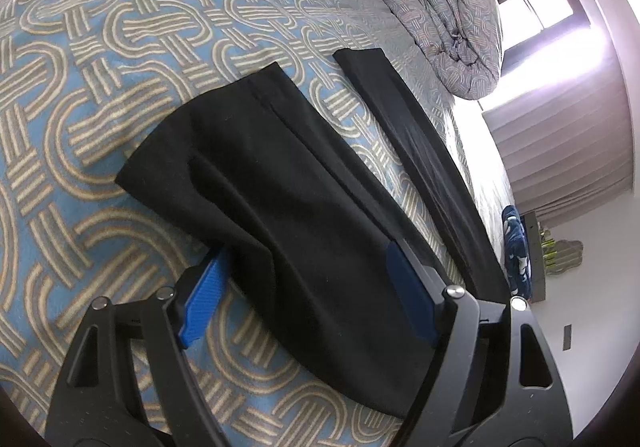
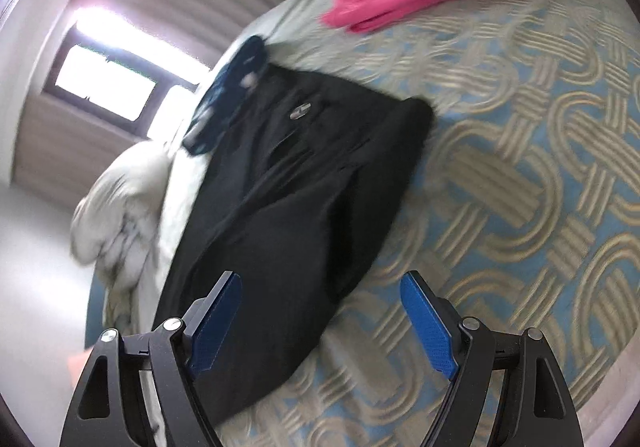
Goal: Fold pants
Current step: 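Lower the left tool onto the pant leg hem while the right tool lowers onto the waistband, then close the left tool on the leg hem while the right tool closes on the waistband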
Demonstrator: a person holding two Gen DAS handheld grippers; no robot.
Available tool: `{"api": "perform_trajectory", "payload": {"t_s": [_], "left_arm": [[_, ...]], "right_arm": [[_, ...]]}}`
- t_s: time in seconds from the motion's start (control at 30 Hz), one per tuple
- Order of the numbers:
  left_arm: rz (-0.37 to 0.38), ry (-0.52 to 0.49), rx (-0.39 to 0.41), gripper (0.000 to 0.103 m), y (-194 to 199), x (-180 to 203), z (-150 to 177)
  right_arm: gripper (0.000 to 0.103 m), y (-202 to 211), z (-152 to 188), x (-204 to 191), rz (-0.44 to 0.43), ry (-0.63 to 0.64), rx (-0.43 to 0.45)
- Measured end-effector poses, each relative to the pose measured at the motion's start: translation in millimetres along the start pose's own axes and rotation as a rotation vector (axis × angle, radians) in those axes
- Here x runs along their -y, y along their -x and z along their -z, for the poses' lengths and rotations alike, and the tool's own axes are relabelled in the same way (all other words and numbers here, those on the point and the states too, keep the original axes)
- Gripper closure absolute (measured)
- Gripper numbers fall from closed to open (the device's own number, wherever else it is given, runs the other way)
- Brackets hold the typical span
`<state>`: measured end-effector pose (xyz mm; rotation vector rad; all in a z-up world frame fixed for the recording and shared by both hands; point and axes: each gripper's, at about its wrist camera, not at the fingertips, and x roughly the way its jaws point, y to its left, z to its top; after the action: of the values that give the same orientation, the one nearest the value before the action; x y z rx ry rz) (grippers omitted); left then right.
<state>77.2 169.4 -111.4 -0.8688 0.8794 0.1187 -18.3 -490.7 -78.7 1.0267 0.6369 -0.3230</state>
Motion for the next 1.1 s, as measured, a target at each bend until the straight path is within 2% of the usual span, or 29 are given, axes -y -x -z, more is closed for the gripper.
{"api": "perform_trajectory", "payload": {"t_s": [0.13,0.23,0.4,0.47,0.7,0.83,1.03,1.1], "left_arm": [[-0.001,-0.007,0.005,0.024,-0.6,0.9,-0.4],[0.003,0.000,0.007,0.024,-0.2,-1.1,-0.8],[-0.022,-0.027,0.009,0.024,-0.6,0.9,-0.3],[-0.027,-0.022,0.011,0.024,-1.9,2.0,-2.5],[0.002,0.025,-0.009,0.024,1.0,-4.2,-4.6],[0.050,0.112,-0.063,0.024,12.7,-18.0,3.6],[-0.016,0.114,-0.104,0.024,19.3,-11.5,17.5],[-0.041,0.135,-0.111,0.021,13.3,-10.7,15.9]], "right_arm": [[0.020,-16.8,-15.3,8.9,-0.012,-0.073,-0.004],[0.020,-21.1,-22.9,4.4,-0.001,-0.062,0.027],[0.026,-31.3,-35.0,3.2,0.011,-0.076,0.049],[0.031,-36.8,-38.5,7.2,0.013,-0.089,0.048],[0.037,-39.1,-41.5,11.5,-0.002,-0.105,0.050],[0.037,-36.3,-39.9,17.6,-0.029,-0.123,0.044],[0.037,-34.8,-38.3,19.6,-0.039,-0.125,0.048],[0.037,-35.1,-38.2,19.7,-0.040,-0.129,0.048]]}}
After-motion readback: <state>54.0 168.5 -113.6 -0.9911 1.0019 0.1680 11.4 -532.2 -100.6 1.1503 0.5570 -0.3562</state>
